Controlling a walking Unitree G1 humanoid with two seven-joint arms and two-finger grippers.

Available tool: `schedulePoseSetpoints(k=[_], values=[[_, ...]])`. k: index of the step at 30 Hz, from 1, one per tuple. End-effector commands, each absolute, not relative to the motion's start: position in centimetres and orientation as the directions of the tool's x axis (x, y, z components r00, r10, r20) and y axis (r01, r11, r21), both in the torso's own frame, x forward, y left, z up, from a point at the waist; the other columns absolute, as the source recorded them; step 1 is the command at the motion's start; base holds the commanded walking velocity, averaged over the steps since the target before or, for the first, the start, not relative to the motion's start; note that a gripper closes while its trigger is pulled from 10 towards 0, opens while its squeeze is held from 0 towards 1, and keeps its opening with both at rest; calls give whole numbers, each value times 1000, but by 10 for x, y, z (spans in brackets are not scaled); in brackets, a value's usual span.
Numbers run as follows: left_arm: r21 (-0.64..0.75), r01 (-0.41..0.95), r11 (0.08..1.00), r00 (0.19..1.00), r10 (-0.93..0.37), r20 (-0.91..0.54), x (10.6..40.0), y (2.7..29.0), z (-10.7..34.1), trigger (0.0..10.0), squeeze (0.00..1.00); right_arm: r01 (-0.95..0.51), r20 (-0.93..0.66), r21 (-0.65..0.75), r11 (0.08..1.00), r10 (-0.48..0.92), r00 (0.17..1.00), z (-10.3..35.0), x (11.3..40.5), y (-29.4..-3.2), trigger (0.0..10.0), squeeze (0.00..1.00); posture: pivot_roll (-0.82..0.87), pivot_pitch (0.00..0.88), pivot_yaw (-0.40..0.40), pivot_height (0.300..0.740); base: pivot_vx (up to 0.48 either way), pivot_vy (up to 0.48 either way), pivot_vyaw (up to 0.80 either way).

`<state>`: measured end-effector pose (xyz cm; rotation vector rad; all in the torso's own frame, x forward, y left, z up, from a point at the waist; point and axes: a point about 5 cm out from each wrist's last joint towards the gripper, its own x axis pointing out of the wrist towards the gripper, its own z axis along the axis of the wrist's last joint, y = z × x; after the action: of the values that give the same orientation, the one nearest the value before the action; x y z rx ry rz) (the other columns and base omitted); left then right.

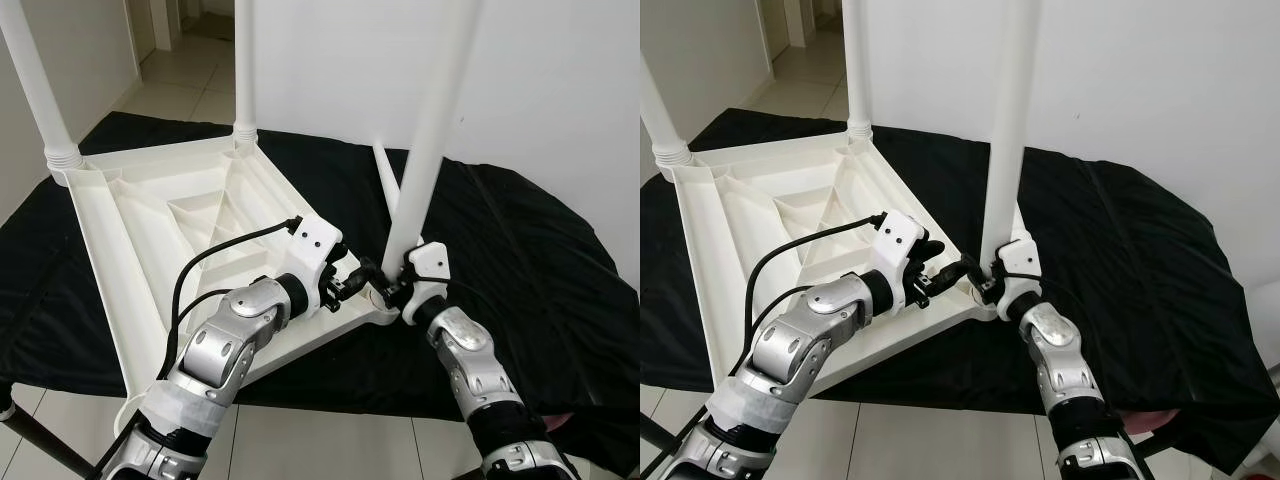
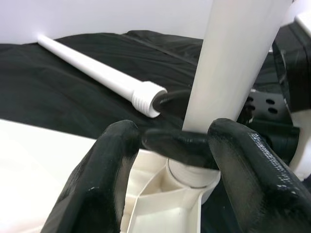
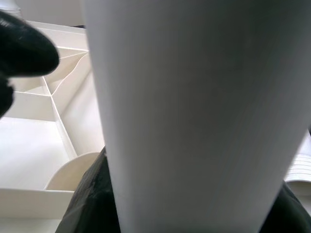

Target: Building children table

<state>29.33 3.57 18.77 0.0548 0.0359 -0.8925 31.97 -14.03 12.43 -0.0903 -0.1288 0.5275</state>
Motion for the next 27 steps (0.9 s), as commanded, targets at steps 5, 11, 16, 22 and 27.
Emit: schedulePoseSetpoints(k=[5, 11, 16, 22, 27], values=[[49, 768, 639, 641, -766, -55, 294, 32, 190, 10000, 0, -478, -10, -40, 877, 478, 878, 95, 313, -153, 10000, 0, 18, 0, -105, 740, 0, 0, 0], [51, 769, 637, 639, -767, -58, 294, 31, 191, 10000, 0, -434, -27, 49, 900, 436, 900, 92, 319, -155, 10000, 0, 18, 0, -104, 740, 0, 0, 0], [52, 769, 637, 640, -767, -58, 295, 31, 191, 10000, 0, -416, -51, 67, 907, 419, 906, 91, 322, -156, 10000, 0, 19, 0, -105, 740, 0, 0, 0], [50, 766, 641, 643, -763, -57, 294, 31, 191, 10000, 0, -394, -91, 75, 916, 400, 912, 88, 325, -157, 10000, 0, 22, 0, -109, 740, 0, 0, 0], [51, 763, 645, 647, -761, -56, 295, 32, 192, 10000, 0, -364, -127, 102, 926, 375, 918, 85, 328, -158, 10000, 0, 25, 0, -113, 740, 0, 0, 0]])
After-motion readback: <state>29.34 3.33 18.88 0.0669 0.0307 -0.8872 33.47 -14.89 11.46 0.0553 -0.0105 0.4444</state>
